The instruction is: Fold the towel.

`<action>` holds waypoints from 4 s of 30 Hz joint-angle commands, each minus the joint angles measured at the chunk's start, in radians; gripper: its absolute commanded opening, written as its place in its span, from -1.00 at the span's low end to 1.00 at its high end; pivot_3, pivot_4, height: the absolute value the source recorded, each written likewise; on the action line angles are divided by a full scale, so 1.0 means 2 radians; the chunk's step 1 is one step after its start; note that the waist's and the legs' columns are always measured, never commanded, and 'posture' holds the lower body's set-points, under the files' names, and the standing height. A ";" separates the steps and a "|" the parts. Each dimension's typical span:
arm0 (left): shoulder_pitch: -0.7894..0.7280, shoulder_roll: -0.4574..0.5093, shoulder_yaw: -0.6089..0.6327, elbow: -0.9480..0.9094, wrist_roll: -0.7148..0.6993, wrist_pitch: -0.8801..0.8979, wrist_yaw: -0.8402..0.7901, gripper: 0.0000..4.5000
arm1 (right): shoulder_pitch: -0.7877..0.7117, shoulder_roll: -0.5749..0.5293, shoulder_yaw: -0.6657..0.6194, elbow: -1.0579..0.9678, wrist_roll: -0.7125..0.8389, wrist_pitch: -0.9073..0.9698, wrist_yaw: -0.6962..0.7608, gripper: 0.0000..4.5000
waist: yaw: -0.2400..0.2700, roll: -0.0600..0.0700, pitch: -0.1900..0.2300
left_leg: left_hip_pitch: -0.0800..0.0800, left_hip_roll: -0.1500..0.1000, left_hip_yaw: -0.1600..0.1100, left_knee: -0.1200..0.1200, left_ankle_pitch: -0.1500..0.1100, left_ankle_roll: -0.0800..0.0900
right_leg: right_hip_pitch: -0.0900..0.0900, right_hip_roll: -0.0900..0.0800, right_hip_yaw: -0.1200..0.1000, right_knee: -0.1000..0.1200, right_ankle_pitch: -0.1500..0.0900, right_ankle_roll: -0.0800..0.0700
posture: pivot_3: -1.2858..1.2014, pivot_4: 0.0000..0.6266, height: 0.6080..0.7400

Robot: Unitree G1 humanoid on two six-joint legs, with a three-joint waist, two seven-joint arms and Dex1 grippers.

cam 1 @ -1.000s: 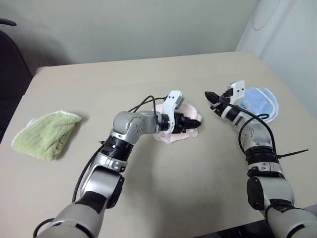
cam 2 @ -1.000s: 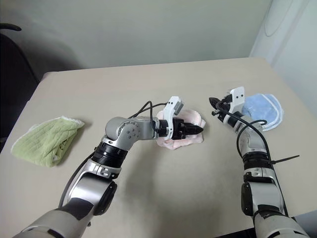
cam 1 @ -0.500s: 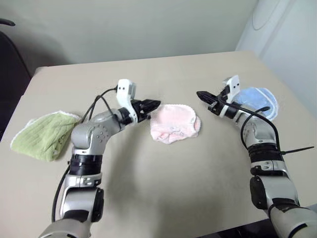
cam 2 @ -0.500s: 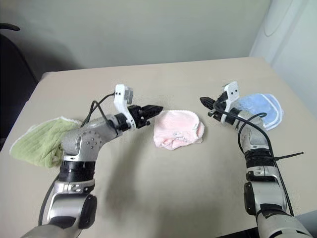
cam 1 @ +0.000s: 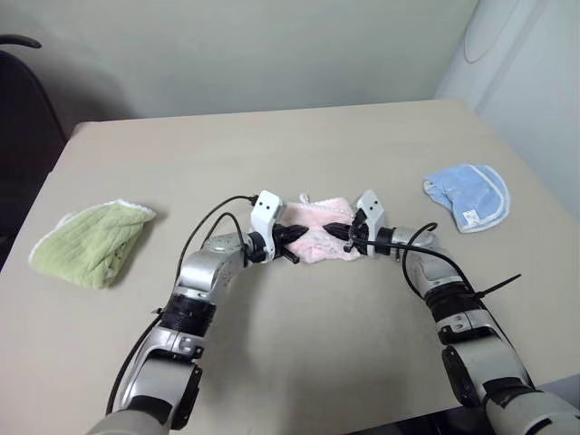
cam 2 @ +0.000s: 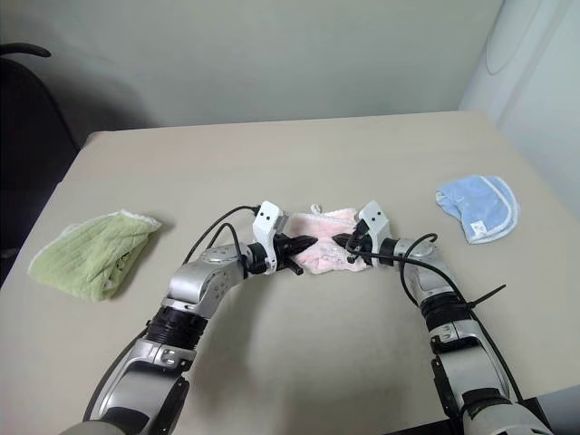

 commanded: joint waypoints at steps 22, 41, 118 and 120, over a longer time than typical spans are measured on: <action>0.018 0.049 0.162 -0.064 -0.216 0.269 0.014 0.90 | -0.019 -0.052 -0.087 -0.094 0.076 0.039 0.024 -1.00 | 0.003 0.000 0.001 | -0.001 0.000 0.001 0.002 0.000 0.000 | -0.001 0.000 0.000 0.000 0.000 0.001 | 0.03 -0.52 1.00; -0.069 -0.070 0.114 0.052 -0.152 0.249 0.022 0.44 | 0.005 -0.044 -0.091 -0.128 0.078 0.044 -0.004 -1.00 | 0.008 0.000 0.001 | -0.002 0.000 0.001 0.002 0.000 0.000 | -0.001 0.000 0.000 0.000 0.000 0.001 | 0.03 -0.52 1.00; 0.328 0.176 0.241 -0.430 -0.212 0.009 0.154 0.99 | -0.056 -0.057 -0.107 0.015 0.033 -0.076 -0.020 -1.00 | 0.003 0.001 0.001 | 0.001 0.000 0.000 0.001 -0.001 0.001 | 0.002 0.000 -0.001 -0.004 0.003 -0.001 | 0.03 -0.52 1.00; 0.286 0.172 0.178 -0.379 -0.143 -0.021 0.143 0.99 | -0.043 -0.069 -0.106 0.010 0.025 -0.080 -0.024 -1.00 | 0.001 0.001 0.001 | 0.000 0.000 0.000 0.001 -0.001 0.001 | 0.000 0.000 -0.001 -0.004 0.003 0.000 | 0.03 -0.52 1.00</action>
